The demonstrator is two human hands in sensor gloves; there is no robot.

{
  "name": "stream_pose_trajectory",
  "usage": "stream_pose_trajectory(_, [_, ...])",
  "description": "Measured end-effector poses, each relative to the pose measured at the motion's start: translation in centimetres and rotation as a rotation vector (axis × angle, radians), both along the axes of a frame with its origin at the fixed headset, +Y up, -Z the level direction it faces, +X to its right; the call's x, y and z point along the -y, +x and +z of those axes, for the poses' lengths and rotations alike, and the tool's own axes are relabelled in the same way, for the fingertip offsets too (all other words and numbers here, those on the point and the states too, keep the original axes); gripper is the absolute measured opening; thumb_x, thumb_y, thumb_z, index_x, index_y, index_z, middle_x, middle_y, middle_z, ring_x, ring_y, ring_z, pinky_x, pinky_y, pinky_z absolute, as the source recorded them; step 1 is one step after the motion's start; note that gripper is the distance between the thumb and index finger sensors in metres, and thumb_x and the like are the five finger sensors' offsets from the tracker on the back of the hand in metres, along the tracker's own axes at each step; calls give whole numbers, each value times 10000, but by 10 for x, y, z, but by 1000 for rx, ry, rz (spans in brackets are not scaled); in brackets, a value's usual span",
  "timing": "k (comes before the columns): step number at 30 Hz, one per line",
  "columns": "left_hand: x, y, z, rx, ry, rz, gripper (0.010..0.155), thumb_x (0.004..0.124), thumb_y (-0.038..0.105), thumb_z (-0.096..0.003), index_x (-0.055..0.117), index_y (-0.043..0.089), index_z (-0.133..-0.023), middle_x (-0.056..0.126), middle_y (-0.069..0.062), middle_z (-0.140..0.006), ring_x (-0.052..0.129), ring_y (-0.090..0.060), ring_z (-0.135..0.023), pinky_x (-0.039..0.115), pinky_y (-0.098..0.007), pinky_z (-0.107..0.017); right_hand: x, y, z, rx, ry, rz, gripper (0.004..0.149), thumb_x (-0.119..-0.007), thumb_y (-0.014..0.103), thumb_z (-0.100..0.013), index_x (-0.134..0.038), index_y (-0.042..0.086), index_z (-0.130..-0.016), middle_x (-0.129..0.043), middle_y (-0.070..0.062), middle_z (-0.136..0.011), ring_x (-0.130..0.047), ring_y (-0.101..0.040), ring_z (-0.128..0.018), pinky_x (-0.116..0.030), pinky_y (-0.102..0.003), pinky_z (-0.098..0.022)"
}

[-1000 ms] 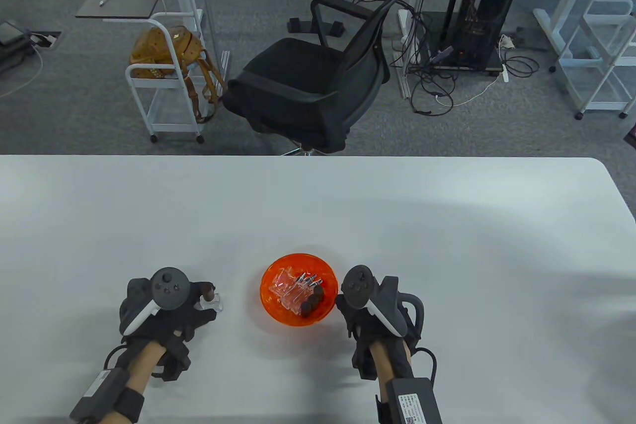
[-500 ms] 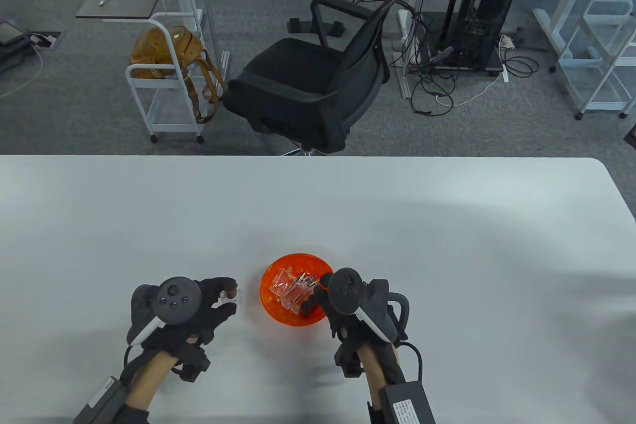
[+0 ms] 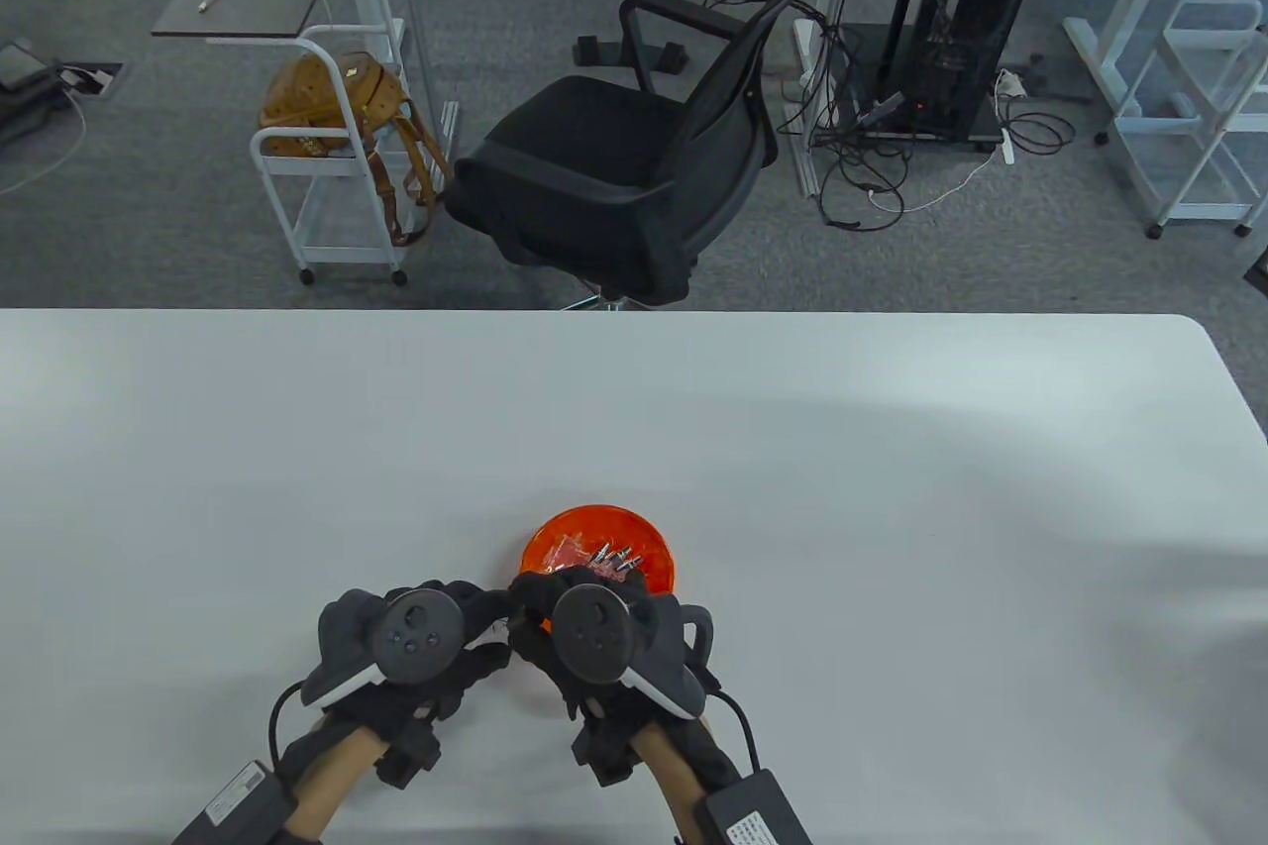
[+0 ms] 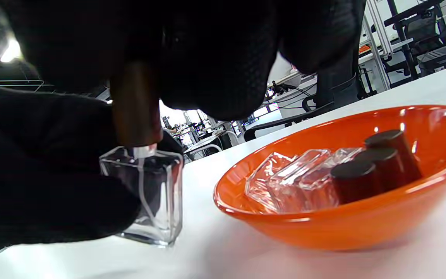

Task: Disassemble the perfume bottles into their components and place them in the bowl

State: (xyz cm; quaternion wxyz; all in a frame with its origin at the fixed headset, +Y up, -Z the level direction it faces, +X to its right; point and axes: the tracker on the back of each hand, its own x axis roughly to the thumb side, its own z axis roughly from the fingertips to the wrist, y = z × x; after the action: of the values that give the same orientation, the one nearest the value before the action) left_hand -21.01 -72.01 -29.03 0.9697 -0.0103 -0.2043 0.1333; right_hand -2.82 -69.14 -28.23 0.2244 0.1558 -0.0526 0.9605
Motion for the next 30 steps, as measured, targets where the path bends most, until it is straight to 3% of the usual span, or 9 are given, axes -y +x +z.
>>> stream_pose_trajectory(2, [0,1,0,0,4,-16,547,923,439,-390,891,269,-909,1012,-69,-839,1027,-303,-674,746,-569,-589,-3,2,0,-7,16,6,486,-859,482,-323,-820,380,-797,-951,94,-784,-1043,-33,-511,-829,-453,-571])
stream_pose_trajectory(6, [2,-6,-3,-66,-10,-30,548,913,437,-396,886,244,-907,1016,-67,-849,1033,-302,-679,752,-567,-588,-17,32,-8,121,69,-85,484,-847,465,-342,-811,371,-816,-931,67,-805,-1029,-64,-518,-813,-475,-571])
stream_pose_trajectory(9, [3,-13,-6,-88,-34,-1,542,904,437,-403,883,234,-906,1037,-76,-863,1056,-313,-692,766,-566,-579,-10,50,-16,204,116,74,479,-855,450,-345,-840,351,-814,-924,46,-816,-1025,-68,-497,-819,-483,-554])
stream_pose_trajectory(17, [3,-18,-7,-99,-53,19,545,894,430,-410,866,228,-916,1056,-76,-853,1089,-313,-690,784,-565,-572,22,49,-31,252,44,467,484,-871,436,-337,-860,344,-812,-931,54,-826,-1022,-65,-477,-820,-488,-554])
stream_pose_trajectory(24, [3,-17,-7,-92,-56,18,548,899,403,-410,852,221,-924,1027,-92,-871,1101,-282,-677,802,-552,-575,34,48,-34,249,11,490,538,-869,469,-320,-821,360,-844,-927,61,-843,-1021,-65,-483,-816,-486,-560])
stream_pose_trajectory(30, [3,-17,-8,-95,-48,17,550,911,399,-402,854,228,-922,1020,-88,-867,1090,-280,-665,798,-548,-575,18,58,-32,289,48,358,522,-823,476,-350,-811,336,-853,-924,45,-844,-1028,-79,-494,-816,-490,-553])
